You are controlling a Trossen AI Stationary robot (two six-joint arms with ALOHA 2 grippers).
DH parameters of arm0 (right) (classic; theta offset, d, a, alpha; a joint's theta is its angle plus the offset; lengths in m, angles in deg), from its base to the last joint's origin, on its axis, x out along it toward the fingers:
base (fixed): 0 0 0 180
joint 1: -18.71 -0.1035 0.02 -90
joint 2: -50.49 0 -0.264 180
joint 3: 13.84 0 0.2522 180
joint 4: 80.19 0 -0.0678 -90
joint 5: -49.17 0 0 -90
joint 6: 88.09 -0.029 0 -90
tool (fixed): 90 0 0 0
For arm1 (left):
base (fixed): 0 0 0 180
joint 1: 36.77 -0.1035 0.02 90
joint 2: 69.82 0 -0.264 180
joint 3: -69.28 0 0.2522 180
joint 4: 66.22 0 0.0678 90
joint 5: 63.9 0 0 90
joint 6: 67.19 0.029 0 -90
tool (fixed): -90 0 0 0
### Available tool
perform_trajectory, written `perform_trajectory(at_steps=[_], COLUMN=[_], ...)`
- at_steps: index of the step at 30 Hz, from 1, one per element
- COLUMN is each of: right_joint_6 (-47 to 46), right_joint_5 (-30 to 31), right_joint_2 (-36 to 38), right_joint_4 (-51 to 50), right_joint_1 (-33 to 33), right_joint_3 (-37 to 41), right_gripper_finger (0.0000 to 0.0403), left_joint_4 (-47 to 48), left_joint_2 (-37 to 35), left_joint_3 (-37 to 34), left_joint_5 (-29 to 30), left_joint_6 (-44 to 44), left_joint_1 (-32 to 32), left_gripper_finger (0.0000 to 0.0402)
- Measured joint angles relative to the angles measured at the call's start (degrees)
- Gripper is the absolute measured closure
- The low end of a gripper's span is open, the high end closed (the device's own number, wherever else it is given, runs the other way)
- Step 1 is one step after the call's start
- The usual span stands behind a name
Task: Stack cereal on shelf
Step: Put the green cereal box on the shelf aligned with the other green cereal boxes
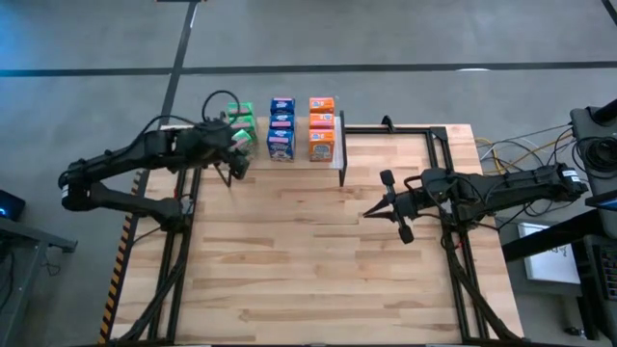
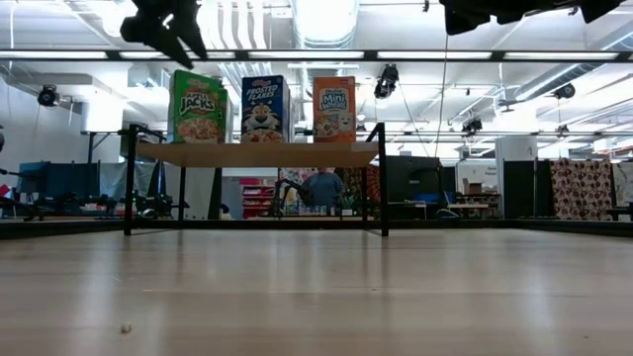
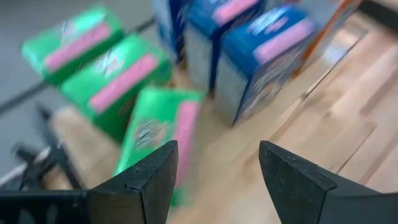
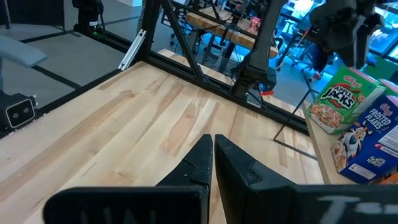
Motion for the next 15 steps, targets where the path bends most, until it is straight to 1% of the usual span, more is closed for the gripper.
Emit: perform_trajectory(at_steps=[3, 6, 11, 15], right_joint_6=[-0.3, 1.0, 1.8, 1.5], right_joint_5=[0.1, 0.1, 0.1, 0.1], right_joint_2=[0.0, 0.0, 0.0, 0.0], right_joint_4=[-0.1, 0.0, 0.0, 0.0], right_joint_1=[0.0, 0.0, 0.0, 0.0], right_joint_3=[0.0, 0.0, -0.2, -0.9], right_gripper_finger=[0.0394, 0.0394, 0.0394, 0.0394], left_joint_4=[5.9, 7.6, 10.0, 11.0], left_joint_2=[2.7, 4.5, 6.0, 6.4], left_joint_3=[2.8, 4.5, 7.2, 8.3], left_joint_5=[0.2, -0.1, 0.0, 2.1], left_joint_6=[-3.9, -6.1, -6.6, -5.2], left_joint_1=[0.0, 0.1, 0.1, 0.1], left_gripper_finger=[0.0193, 0.0190, 0.0164, 0.0140])
